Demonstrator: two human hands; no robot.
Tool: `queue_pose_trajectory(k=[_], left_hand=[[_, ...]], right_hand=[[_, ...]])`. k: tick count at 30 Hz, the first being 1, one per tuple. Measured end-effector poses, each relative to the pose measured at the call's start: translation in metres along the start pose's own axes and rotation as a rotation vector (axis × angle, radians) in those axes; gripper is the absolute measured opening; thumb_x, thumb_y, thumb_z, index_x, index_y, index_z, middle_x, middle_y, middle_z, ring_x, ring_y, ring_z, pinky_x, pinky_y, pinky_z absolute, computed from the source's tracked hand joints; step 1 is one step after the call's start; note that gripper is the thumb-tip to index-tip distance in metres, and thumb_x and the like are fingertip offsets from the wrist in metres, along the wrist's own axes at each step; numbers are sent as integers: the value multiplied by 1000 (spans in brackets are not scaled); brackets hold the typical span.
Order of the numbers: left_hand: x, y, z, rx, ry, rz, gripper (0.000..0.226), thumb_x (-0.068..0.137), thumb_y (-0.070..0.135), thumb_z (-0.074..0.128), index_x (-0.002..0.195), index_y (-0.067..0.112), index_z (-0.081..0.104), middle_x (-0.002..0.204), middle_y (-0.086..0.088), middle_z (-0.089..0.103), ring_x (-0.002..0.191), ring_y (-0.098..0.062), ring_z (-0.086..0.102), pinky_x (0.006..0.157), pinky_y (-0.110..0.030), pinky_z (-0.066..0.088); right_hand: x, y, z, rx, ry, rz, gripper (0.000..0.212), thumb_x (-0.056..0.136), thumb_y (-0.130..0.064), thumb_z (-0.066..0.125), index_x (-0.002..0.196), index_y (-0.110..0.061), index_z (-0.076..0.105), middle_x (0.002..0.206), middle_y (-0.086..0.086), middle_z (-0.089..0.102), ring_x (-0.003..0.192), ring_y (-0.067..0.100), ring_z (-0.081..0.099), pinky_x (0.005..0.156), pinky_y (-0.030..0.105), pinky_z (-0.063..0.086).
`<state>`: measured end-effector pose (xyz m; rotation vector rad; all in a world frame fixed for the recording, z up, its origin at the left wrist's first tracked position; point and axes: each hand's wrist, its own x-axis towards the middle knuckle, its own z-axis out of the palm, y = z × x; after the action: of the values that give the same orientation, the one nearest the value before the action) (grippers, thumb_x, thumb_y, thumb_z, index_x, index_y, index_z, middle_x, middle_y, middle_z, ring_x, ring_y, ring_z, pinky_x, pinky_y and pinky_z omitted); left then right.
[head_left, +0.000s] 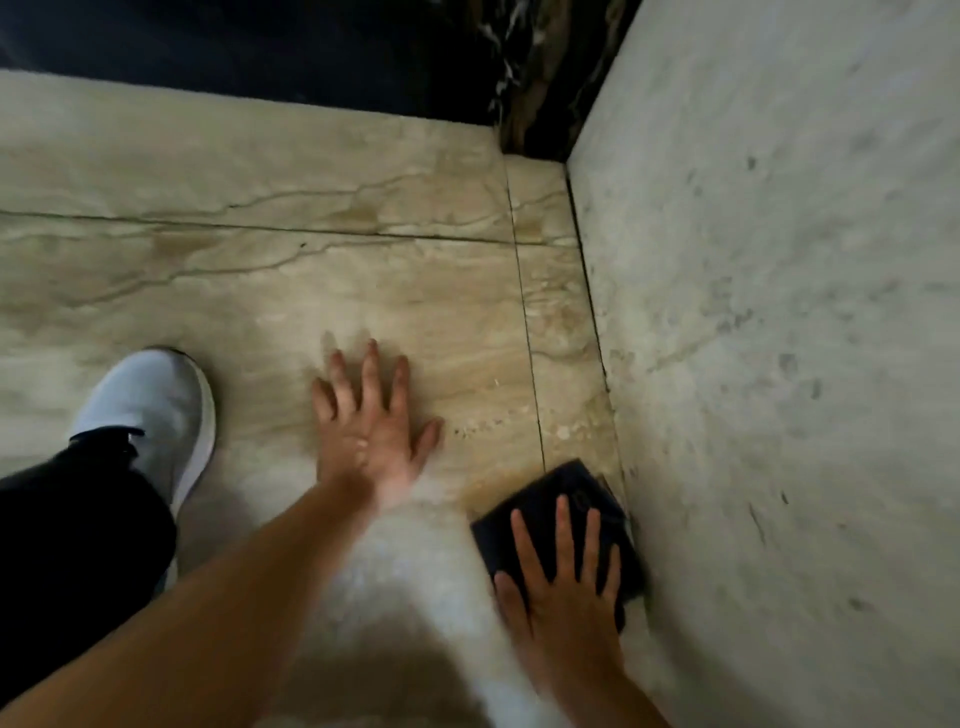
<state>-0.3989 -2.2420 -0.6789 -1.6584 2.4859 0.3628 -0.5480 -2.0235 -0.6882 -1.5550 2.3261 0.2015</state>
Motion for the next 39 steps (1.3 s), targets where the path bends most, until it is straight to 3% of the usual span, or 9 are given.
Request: queue_pose_trajectory(k=[8,12,17,20,23,26,30,35,39], left_hand=[[82,-19,-2,-25,38,-65,91,81,74,7,156,24,-7,165,-18,-12,147,-51,-13,117,-67,7],[94,-21,-4,-37,61,-48,93,79,77,11,156,25,-1,166,-17,-5,147,-52,-9,116,-69,6],[116,-15,-19,-48,29,-71,93,78,76,5,155,26,-11,165,-16,-15,146,-53,-15,114,-72,5],[131,-18,-25,-34,31,-93,91,79,79,-2,154,30,-16,164,-15,-19,145,-55,-15,113,-74,3],[155,-24,-29,-22,40,-126,92,76,85,-3,153,36,-16,164,-13,-22,144,-56,-15,112,-75,0],[166,-25,-27,-33,37,-129,93,75,87,-1,153,38,-14,165,-12,-19,144,-56,-16,112,-76,0],[167,-26,-29,-52,33,-120,93,77,86,1,154,37,-12,165,-13,-16,143,-57,-16,111,-76,1],[177,-34,-40,-90,16,-133,93,77,88,1,154,38,-12,165,-12,-17,142,-58,-18,110,-77,0],[190,-41,-42,-92,-2,-126,94,75,89,1,153,39,-14,165,-10,-18,142,-58,-17,109,-78,2]], right_hand=[[215,-11,-76,-2,-31,11,64,84,-74,-5,141,-55,-25,164,0,-23,147,31,-26,117,58,-10],[159,-23,-54,-18,75,57,63,94,-67,8,152,-46,-7,166,7,-2,151,35,-7,118,59,3],[68,-46,-39,55,-54,110,64,93,-61,27,153,-38,20,158,16,33,143,46,30,107,64,27],[129,-40,-58,48,-14,119,64,93,-62,25,152,-39,18,161,15,27,145,46,24,111,66,25],[237,-36,-92,92,-10,88,64,92,-67,14,150,-49,-9,166,6,-12,150,37,-14,118,62,-1],[307,-38,-116,118,-79,75,64,93,-67,14,148,-51,-12,164,2,-22,148,34,-25,117,60,-10],[253,-40,-96,2,73,47,61,96,-62,11,153,-45,-4,167,5,-5,151,35,-8,119,61,5],[105,-54,-54,24,-34,140,65,94,-59,23,155,-39,12,159,16,30,145,45,25,109,65,25],[148,-58,-63,55,-26,146,65,94,-60,24,154,-41,8,161,15,25,147,44,20,111,65,22]])
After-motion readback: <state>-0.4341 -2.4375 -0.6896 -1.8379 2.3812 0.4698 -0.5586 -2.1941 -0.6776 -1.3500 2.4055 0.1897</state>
